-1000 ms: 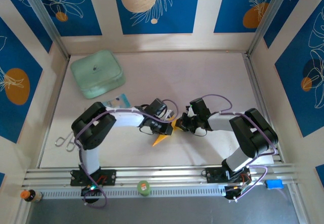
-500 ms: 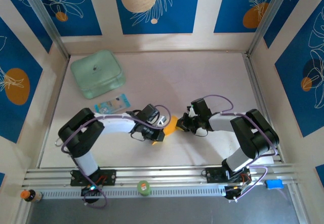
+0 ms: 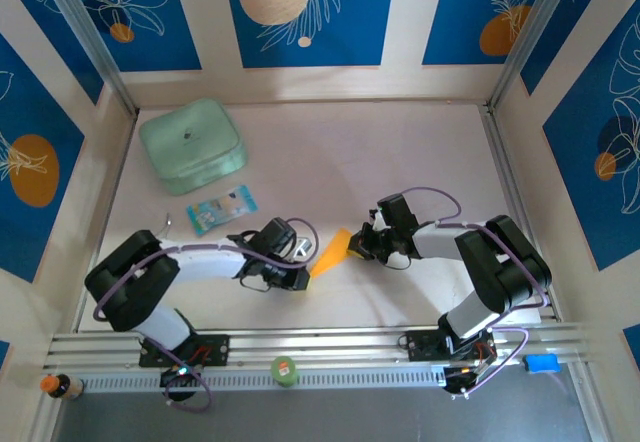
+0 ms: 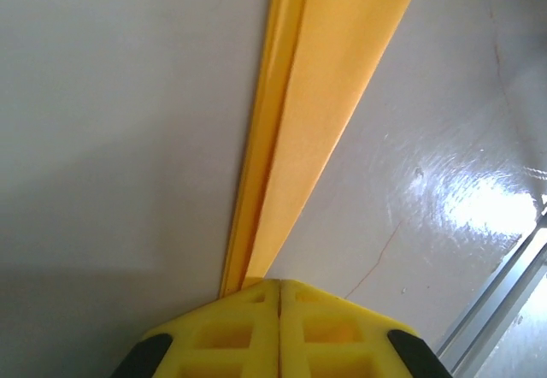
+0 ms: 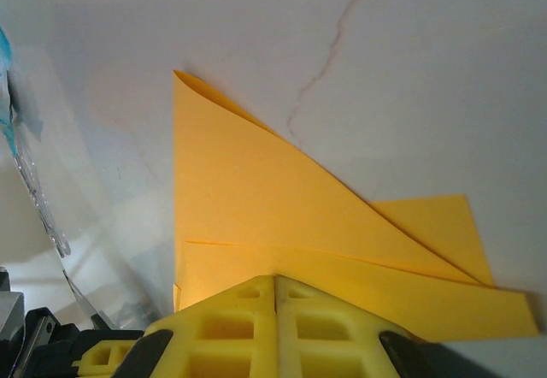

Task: Fold a paper plane with a square sheet of paper (pick it up from the middle)
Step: Fold the wing for the fifth time at the center of the table.

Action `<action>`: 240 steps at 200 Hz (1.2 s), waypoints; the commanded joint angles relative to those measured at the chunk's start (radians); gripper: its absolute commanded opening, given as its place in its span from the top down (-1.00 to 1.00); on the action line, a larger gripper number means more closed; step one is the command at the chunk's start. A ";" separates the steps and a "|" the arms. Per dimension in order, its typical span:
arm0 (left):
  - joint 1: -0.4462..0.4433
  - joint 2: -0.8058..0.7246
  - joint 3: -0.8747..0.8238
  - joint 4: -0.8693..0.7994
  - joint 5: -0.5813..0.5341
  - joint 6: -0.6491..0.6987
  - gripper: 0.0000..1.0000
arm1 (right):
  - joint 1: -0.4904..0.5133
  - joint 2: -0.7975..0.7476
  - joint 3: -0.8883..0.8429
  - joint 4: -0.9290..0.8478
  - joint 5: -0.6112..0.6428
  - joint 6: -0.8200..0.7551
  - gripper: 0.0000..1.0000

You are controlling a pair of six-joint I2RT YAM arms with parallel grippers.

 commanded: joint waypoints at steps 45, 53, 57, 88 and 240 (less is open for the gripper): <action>0.013 -0.226 -0.058 -0.117 -0.163 -0.030 0.86 | -0.012 0.017 -0.012 -0.053 0.001 -0.059 0.94; 0.013 -0.257 -0.055 -0.143 -0.210 -0.030 0.86 | -0.012 0.021 -0.004 -0.057 -0.009 -0.078 0.94; 0.015 -0.269 -0.053 -0.150 -0.227 -0.030 0.86 | -0.012 0.022 0.001 -0.058 -0.013 -0.085 0.94; 0.044 -0.298 -0.033 -0.125 -0.215 -0.020 0.82 | -0.012 0.030 0.037 -0.060 -0.065 -0.152 0.93; 0.075 0.025 0.132 0.030 -0.020 -0.047 0.47 | 0.052 -0.292 -0.031 -0.161 0.029 -0.116 0.65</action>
